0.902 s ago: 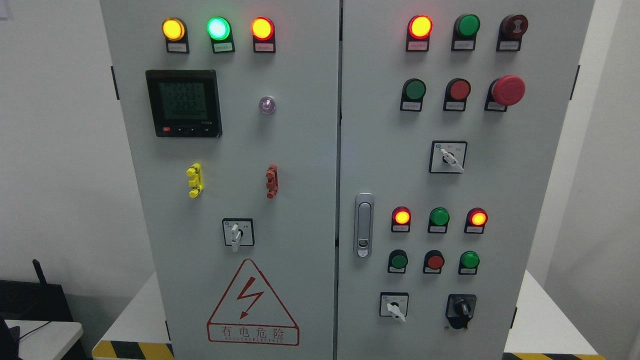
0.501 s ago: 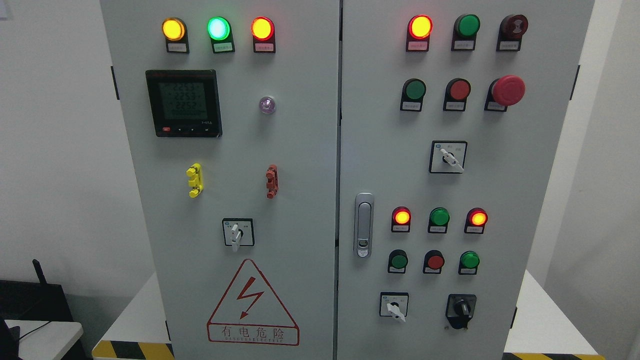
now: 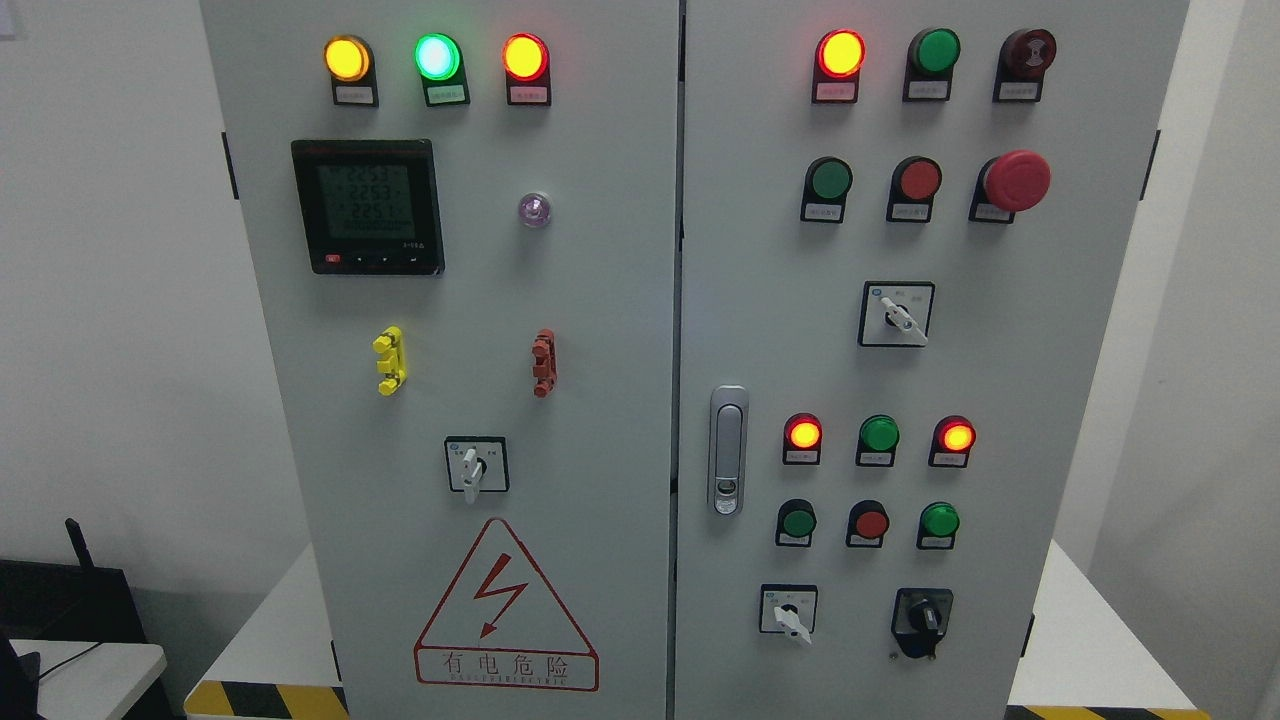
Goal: Turn on light switch 1
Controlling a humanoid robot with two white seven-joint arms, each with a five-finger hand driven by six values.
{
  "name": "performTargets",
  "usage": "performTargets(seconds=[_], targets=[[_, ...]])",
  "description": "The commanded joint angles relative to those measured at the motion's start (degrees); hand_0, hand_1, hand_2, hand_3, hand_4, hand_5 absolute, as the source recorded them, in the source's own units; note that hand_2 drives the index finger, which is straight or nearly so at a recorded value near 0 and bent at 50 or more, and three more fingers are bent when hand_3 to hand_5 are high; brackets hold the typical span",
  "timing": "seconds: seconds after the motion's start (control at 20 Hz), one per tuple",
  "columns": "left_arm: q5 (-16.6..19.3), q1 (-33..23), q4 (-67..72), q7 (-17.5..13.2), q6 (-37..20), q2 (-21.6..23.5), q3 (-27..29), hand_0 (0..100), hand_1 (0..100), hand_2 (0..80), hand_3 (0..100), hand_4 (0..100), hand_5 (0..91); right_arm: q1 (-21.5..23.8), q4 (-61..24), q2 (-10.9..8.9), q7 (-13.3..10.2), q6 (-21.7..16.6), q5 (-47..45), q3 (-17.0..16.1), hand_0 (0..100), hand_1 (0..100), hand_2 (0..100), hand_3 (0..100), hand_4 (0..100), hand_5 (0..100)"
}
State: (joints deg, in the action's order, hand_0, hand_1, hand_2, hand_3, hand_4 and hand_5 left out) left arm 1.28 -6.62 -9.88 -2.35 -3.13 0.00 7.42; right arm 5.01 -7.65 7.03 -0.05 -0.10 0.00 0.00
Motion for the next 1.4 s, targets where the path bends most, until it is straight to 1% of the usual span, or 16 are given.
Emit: performTargets(seconds=[0.0, 0.15, 0.25, 0.45, 0.55, 0.75, 0.8, 0.85, 0.9, 1.0, 1.05, 1.1, 1.2, 1.25, 1.3, 1.35], targets=[[1.18, -2.95, -13.31, -0.11, 0.23, -0.09, 6.72, 36, 1, 0.0, 0, 0, 0.0, 0.00, 0.00, 0.00, -0.03, 0.02, -1.49, 1.14, 12, 39, 0, 0, 0, 0], [1.53, -3.92, -17.27, -0.11, -0.55, 0.09, 9.10, 37, 2, 0.0, 0, 0, 0.0, 0.00, 0.09, 0.00, -0.03, 0.02, -1.49, 1.14, 12, 39, 0, 0, 0, 0], [1.62, -5.67, -22.52, -0.20, -0.65, -0.08, 12.34, 38, 2, 0.0, 0, 0, 0.0, 0.00, 0.00, 0.00, -0.03, 0.02, -1.49, 1.14, 12, 39, 0, 0, 0, 0], [1.62, -7.00, -28.69, -1.52, -1.00, 0.09, 17.36, 40, 5, 0.0, 0, 0, 0.0, 0.00, 0.09, 0.00, -0.03, 0.02, -1.49, 1.14, 12, 39, 0, 0, 0, 0], [1.71, -8.31, -30.98, -2.13, -2.48, 0.35, 19.38, 41, 7, 0.0, 0, 0, 0.0, 0.00, 0.00, 0.00, -0.03, 0.02, -1.49, 1.14, 12, 39, 0, 0, 0, 0], [2.14, -9.28, -34.50, -2.22, -8.28, 0.53, 25.18, 42, 10, 0.0, 0, 1, 0.0, 0.00, 0.00, 0.00, -0.03, 0.02, -1.49, 1.14, 12, 39, 0, 0, 0, 0], [2.49, -9.72, -35.64, -2.39, -9.42, 0.62, 26.75, 42, 11, 0.0, 0, 4, 0.0, 0.00, 0.00, 0.00, -0.03, 0.02, -1.49, 1.14, 12, 39, 0, 0, 0, 0], [2.58, -10.16, -37.04, -2.92, -10.74, 1.14, 28.25, 43, 13, 0.0, 3, 9, 0.0, 0.00, 0.00, 0.00, -0.03, 0.02, -1.49, 1.14, 12, 39, 0, 0, 0, 0], [2.58, -10.69, -38.27, -3.27, -11.71, 1.84, 29.48, 43, 14, 0.0, 5, 11, 0.0, 0.00, 0.00, 0.00, -0.03, 0.02, -1.49, 1.14, 12, 39, 0, 0, 0, 0], [2.41, -11.48, -40.39, -3.89, -14.43, 2.28, 31.68, 44, 16, 0.0, 14, 24, 0.0, 0.00, 0.09, 0.00, -0.03, 0.02, -1.49, 1.14, 12, 39, 0, 0, 0, 0], [2.41, -11.74, -41.18, -4.24, -16.36, 2.29, 32.82, 44, 17, 0.0, 16, 28, 0.0, 0.00, 0.00, 0.00, -0.03, 0.02, -1.49, 1.14, 12, 39, 0, 0, 0, 0], [2.23, -12.18, -42.32, -4.42, -18.90, 2.37, 33.88, 44, 18, 0.0, 22, 33, 0.0, 0.00, 0.00, 0.00, -0.03, 0.02, -1.49, 1.14, 12, 39, 0, 0, 0, 0], [1.97, -13.15, -44.34, -4.77, -22.95, 2.72, 35.12, 44, 20, 4.9, 27, 37, 0.2, 0.00, 0.00, 0.00, -0.03, 0.02, -1.49, 1.14, 12, 39, 0, 0, 0, 0], [1.80, -13.50, -45.39, -5.38, -24.45, 3.25, 35.29, 45, 21, 11.4, 31, 40, 2.6, 0.00, 0.00, 0.00, -0.03, 0.02, -1.49, 1.14, 12, 39, 0, 0, 0, 0], [1.62, -13.68, -46.80, -5.73, -25.77, 3.25, 35.99, 45, 24, 14.7, 35, 45, 8.5, 0.00, 0.00, 0.00, -0.03, 0.02, -1.49, 1.14, 12, 39, 0, 0, 0, 0], [1.62, -13.68, -47.85, -6.08, -26.83, 3.34, 37.04, 44, 24, 15.1, 36, 46, 11.0, 0.00, 0.00, 0.00, -0.03, 0.02, -1.49, 1.14, 12, 39, 0, 0, 0, 0]])
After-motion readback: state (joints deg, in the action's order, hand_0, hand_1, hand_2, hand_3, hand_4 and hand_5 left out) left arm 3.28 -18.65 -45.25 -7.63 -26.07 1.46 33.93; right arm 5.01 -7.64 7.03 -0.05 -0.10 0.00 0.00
